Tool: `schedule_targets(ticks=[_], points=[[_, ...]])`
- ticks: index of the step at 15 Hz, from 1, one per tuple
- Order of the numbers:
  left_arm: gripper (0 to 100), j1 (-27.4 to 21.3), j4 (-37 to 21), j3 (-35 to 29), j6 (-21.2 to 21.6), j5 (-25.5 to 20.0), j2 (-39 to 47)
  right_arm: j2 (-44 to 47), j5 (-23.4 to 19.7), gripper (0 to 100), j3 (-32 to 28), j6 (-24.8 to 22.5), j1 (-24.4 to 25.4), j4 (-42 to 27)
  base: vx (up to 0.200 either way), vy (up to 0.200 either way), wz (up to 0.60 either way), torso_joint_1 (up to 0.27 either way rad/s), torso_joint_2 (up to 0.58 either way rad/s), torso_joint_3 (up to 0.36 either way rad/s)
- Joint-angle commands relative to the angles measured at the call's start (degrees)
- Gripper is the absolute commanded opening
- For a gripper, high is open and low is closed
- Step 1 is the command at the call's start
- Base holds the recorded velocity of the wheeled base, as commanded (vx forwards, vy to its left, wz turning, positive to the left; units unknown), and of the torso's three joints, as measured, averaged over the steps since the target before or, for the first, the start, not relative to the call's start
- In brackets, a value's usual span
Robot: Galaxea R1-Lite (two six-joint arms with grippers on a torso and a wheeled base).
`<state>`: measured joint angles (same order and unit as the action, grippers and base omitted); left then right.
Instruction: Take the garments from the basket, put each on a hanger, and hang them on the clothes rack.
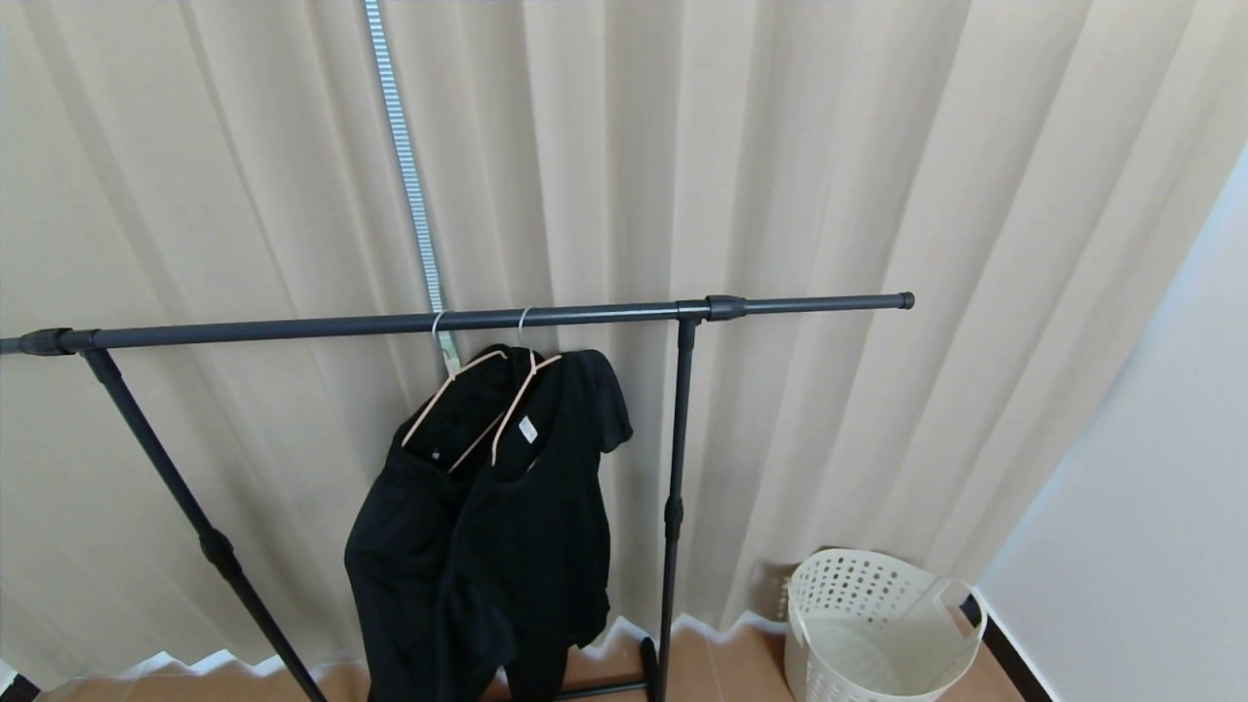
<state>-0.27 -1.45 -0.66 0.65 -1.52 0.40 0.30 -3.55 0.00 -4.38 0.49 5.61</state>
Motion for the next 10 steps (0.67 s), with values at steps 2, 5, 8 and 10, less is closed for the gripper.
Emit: schedule_targets(ticks=[2,5,8,10], points=[[100,0.00,0.04,0.04,-0.12,0.29,0.21,0.13,-0.06,100,0.00,-0.02,-0.05,0.02,0.000,0.000,0.00,0.000,0.00,0.000],[100,0.00,0.04,0.04,-0.12,0.21,0.21,0.13,-0.06,100,0.00,0.07,0.04,0.02,0.000,0.000,0.00,0.000,0.00,0.000],[100,0.00,0.04,0.04,-0.12,0.21,0.21,0.13,0.03,100,0.00,0.33,-0.05,0.02,0.000,0.000,0.00,0.000,0.00,0.000],[100,0.00,0.04,0.04,-0.12,0.21,0.21,0.13,0.03,100,0.00,0.33,-0.05,0.02,0.000,0.000,0.00,0.000,0.00,0.000]])
